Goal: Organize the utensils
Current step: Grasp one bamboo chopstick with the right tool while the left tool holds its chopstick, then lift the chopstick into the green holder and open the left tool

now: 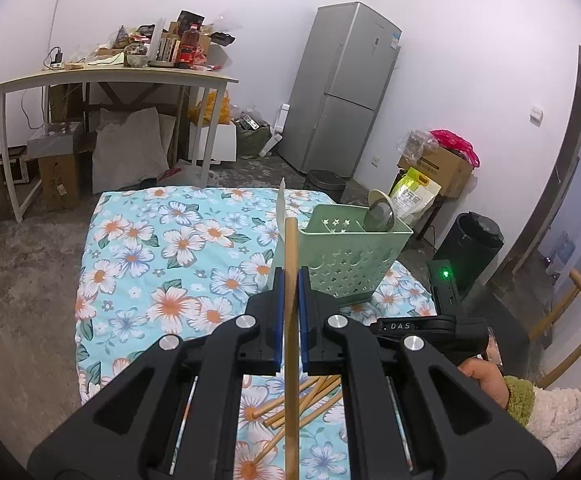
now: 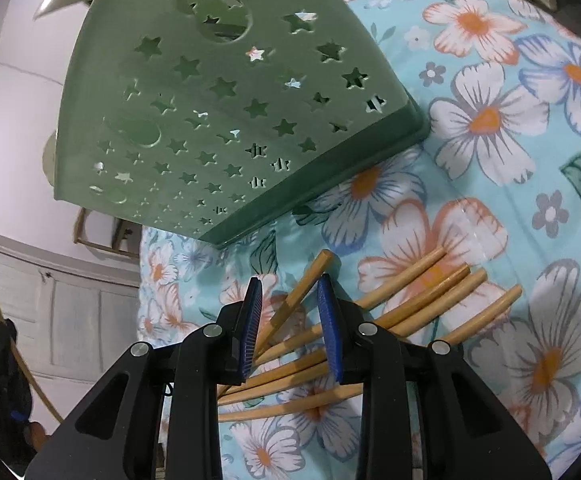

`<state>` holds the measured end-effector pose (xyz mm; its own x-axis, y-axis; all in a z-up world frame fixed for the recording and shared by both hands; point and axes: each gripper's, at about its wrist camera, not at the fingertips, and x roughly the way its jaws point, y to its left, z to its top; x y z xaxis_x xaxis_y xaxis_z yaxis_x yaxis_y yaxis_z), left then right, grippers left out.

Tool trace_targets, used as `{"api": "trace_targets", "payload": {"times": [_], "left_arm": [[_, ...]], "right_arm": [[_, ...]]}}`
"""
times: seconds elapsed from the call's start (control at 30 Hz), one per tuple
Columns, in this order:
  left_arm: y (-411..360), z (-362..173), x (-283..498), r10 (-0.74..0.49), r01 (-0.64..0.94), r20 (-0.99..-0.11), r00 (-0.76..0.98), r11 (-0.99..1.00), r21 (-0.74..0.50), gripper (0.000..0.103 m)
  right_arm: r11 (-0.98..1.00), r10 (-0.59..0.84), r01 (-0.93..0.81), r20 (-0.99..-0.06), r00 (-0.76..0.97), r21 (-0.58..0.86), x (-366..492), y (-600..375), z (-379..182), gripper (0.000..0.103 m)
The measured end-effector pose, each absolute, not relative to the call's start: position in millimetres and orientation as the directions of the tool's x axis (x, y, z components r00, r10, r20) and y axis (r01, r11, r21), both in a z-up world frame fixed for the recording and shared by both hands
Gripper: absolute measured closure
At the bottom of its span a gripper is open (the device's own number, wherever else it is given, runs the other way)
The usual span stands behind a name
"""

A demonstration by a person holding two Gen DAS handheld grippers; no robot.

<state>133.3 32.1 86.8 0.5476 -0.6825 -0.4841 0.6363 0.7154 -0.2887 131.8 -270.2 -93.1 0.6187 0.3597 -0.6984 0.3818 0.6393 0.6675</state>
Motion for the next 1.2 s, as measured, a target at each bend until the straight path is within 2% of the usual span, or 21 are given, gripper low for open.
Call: {"api": "trace_targets", "payload": {"times": [0.17, 0.2, 0.23, 0.43, 0.57, 0.87, 1.2], "left_arm": [[32.7, 86.3, 134.3, -0.68, 0.63, -0.485, 0.55, 0.719, -0.294, 0.098], [32.6, 86.5, 134.0, -0.68, 0.63, -0.484, 0.551, 0.719, -0.293, 0.098], [32.8, 86.9, 134.2, -0.68, 0.629, -0.481, 0.553, 0.72, -0.294, 0.098], [30.3, 90.1, 138.2, -0.698, 0.626, -0.459, 0.55, 0.708, -0.326, 0.098], [25.1, 96.0, 140.4, -0.72, 0.637, -0.424, 0.549, 0.689, -0.345, 0.098], [10.1, 122.9, 142.2, -0.768, 0.675, -0.324, 0.553, 0.641, -0.367, 0.098], [-17.1, 168.2, 160.9, -0.81, 0.716, -0.184, 0.556, 0.58, -0.389, 0.098]], "right_arm": [[0.676, 0.303, 0.399, -0.727, 0.616, 0.62, 145.6, -260.4, -92.0, 0.075], [0.681, 0.291, 0.405, -0.732, 0.616, 0.611, 148.5, -259.0, -92.4, 0.077], [0.684, 0.278, 0.411, -0.737, 0.616, 0.602, 149.9, -258.2, -93.0, 0.084], [0.668, 0.275, 0.415, -0.723, 0.634, 0.618, 143.8, -266.7, -92.6, 0.097], [0.699, 0.247, 0.367, -0.689, 0.681, 0.613, 129.9, -269.3, -71.3, 0.097], [0.862, 0.109, 0.21, -0.574, 0.811, 0.461, 91.0, -255.9, 13.0, 0.097], [0.903, 0.086, 0.13, -0.468, 0.88, 0.41, 57.6, -256.2, 56.8, 0.097]]}}
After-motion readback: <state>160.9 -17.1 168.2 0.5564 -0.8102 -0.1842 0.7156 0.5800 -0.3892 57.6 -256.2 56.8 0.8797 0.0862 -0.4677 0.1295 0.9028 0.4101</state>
